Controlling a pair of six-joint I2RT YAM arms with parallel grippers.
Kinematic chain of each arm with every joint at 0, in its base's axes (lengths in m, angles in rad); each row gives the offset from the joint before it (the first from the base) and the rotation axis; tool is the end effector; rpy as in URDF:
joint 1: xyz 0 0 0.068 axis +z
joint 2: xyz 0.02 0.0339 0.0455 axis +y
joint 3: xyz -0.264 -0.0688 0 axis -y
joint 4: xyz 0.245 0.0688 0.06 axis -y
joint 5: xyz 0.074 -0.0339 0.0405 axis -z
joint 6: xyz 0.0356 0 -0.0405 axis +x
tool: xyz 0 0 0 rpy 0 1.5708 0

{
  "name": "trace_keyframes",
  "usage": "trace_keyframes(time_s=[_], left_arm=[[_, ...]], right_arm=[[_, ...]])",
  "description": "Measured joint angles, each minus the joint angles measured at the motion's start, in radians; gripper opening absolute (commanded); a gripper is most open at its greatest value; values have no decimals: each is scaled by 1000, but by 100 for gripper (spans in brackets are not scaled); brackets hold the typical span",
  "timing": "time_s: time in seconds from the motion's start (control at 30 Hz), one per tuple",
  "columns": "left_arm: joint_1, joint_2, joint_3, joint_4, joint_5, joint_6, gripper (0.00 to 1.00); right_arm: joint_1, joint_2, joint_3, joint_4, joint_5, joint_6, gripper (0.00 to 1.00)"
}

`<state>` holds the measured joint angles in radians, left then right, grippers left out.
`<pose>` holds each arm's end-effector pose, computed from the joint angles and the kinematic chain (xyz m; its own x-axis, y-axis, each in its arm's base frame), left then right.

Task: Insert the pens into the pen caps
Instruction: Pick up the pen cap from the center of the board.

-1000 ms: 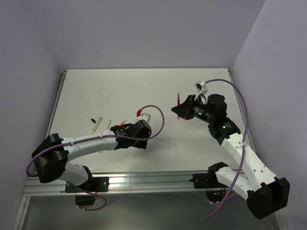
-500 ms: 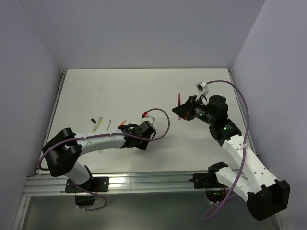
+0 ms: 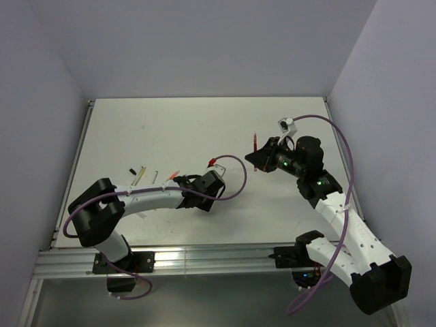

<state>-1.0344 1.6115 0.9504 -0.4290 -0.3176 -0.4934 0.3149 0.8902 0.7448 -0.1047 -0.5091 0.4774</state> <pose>0.1684 -0.2615 0.1786 -0.7509 0.3825 -0.5384 0.4396 0.8979 0.0249 0.1913 0.0805 0.3165 -0.5396 0.2462 -0.8051 -0.5309 0.6427 0.5523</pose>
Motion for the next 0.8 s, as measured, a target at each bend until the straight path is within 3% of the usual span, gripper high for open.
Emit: trace_keyframes(time_s=[0.8], left_arm=[[37, 10, 1, 48, 67, 29, 43]], right_arm=[[-2, 0, 0, 0, 0, 0, 0]])
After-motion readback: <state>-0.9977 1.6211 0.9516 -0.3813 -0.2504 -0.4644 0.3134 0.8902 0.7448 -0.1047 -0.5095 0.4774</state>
